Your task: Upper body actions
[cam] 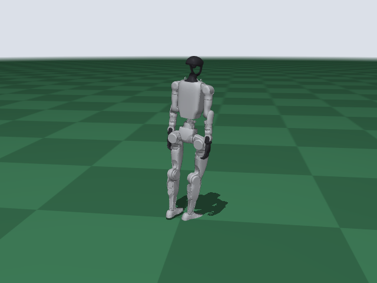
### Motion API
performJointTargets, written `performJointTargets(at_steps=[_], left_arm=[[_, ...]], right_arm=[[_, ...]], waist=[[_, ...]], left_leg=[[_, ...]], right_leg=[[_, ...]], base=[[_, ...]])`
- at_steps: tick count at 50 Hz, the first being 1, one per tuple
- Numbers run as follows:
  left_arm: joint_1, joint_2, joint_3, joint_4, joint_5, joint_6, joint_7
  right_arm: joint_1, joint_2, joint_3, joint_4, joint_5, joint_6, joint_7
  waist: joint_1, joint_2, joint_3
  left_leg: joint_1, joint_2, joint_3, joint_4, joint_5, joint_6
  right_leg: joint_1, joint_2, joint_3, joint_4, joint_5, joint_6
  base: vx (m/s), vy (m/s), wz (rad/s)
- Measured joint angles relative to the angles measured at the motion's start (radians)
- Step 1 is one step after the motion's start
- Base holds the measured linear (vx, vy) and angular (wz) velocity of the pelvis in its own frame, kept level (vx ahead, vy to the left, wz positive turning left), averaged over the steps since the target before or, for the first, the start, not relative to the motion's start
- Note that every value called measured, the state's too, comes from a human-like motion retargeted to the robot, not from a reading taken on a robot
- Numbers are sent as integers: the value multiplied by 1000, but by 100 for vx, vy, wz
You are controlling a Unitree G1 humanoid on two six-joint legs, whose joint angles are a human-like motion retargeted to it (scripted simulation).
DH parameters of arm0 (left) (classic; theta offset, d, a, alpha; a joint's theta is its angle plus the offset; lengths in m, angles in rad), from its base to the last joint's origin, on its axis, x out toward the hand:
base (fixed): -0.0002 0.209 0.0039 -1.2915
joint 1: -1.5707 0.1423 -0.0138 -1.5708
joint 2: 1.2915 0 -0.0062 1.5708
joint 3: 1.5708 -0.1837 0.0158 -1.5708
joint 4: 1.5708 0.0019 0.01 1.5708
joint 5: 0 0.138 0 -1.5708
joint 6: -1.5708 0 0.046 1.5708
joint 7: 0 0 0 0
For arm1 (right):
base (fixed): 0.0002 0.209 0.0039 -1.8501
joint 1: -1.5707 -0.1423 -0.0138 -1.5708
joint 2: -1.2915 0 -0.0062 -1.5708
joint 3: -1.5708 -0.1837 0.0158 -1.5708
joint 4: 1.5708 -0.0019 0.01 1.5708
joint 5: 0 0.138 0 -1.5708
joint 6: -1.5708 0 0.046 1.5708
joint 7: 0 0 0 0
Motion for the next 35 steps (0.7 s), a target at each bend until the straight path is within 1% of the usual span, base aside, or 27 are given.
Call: performJointTargets(at_steps=[21, 28, 35], left_arm=[[-25, -10, -2, -15, -11, 0, -27], [-15, 1, 1, -11, -8, 6, -28], [-12, 10, 4, -7, -18, 12, -24]], right_arm=[[11, -6, -9, -1, 14, 5, 6], [9, -3, 2, -11, 23, 2, -1], [8, -1, 2, -14, 21, 0, -3]], waist=[[-42, 22, 2], [-50, 33, 12], [-41, 26, 24]], left_leg=[[9, 21, 32, -8, -22, -10], [4, 26, 20, -10, -14, -17], [-15, 22, -3, 3, -10, -26]], right_leg=[[-11, 10, 23, 7, 17, -12], [-10, 13, 15, 7, 23, -17], [-9, 19, 7, 3, 23, -33]], base=[[0, 0, 0], [-1, -1, 2], [-4, -7, 19]])
